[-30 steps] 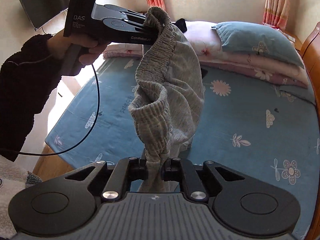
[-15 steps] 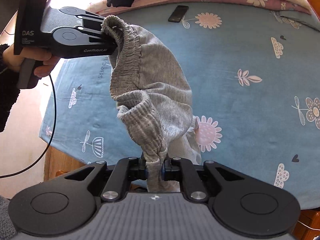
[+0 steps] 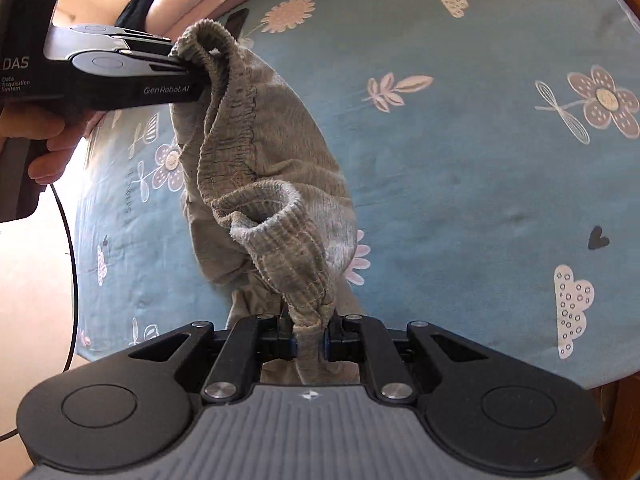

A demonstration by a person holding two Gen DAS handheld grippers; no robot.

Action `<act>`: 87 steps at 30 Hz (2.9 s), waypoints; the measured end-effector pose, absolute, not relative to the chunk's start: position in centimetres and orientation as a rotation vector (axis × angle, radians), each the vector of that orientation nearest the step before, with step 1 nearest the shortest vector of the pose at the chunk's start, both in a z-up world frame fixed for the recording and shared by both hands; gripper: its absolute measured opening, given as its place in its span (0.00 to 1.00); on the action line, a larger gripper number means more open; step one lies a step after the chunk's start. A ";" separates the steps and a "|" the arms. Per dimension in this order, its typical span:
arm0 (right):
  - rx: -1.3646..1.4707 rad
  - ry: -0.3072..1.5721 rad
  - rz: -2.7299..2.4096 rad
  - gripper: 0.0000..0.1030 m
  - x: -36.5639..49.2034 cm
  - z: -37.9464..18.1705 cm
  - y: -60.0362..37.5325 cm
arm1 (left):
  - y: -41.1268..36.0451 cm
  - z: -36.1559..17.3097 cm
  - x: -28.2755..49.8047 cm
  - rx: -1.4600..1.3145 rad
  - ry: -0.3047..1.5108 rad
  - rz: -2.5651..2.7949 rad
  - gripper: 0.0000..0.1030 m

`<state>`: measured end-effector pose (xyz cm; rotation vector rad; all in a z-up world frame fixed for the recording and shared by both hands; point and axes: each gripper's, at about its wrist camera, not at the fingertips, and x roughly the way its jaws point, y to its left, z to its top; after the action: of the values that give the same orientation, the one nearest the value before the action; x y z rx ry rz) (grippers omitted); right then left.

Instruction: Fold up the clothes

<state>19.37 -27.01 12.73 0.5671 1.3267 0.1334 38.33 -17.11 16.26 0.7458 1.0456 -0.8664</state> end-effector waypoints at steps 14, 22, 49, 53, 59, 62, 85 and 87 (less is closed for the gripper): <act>0.965 1.258 -0.234 0.12 12.6 -1.4 -42.0 | -40.1 0.0 35.6 0.872 1.108 -0.980 0.05; 0.977 1.194 -0.340 0.12 11.2 -5.1 -47.5 | -47.5 -3.2 34.4 0.820 1.063 -1.024 0.05; 0.678 1.062 -0.407 0.51 14.8 -4.2 -45.7 | -19.3 -3.0 32.3 0.504 1.099 -0.711 0.49; 0.631 1.040 -0.343 0.54 16.1 -3.9 -42.5 | -15.1 -4.5 29.1 0.563 1.097 -0.653 0.49; 0.607 1.020 -0.299 0.55 17.8 -4.8 -39.1 | -11.1 -5.8 27.0 0.497 1.117 -0.627 0.50; 0.596 0.977 -0.278 0.55 18.5 -4.8 -38.1 | -10.1 -6.0 27.3 0.453 1.092 -0.613 0.50; 0.421 0.638 -0.071 0.67 6.2 -0.5 -30.2 | -3.2 -1.7 15.1 0.202 0.786 -0.529 0.68; 0.373 0.611 -0.052 0.67 3.2 1.8 -30.1 | -2.1 0.1 12.8 0.182 0.795 -0.549 0.70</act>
<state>3.18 -30.14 1.80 0.3729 0.6106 -0.0521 12.79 -2.10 0.07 0.1819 0.7954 -0.5493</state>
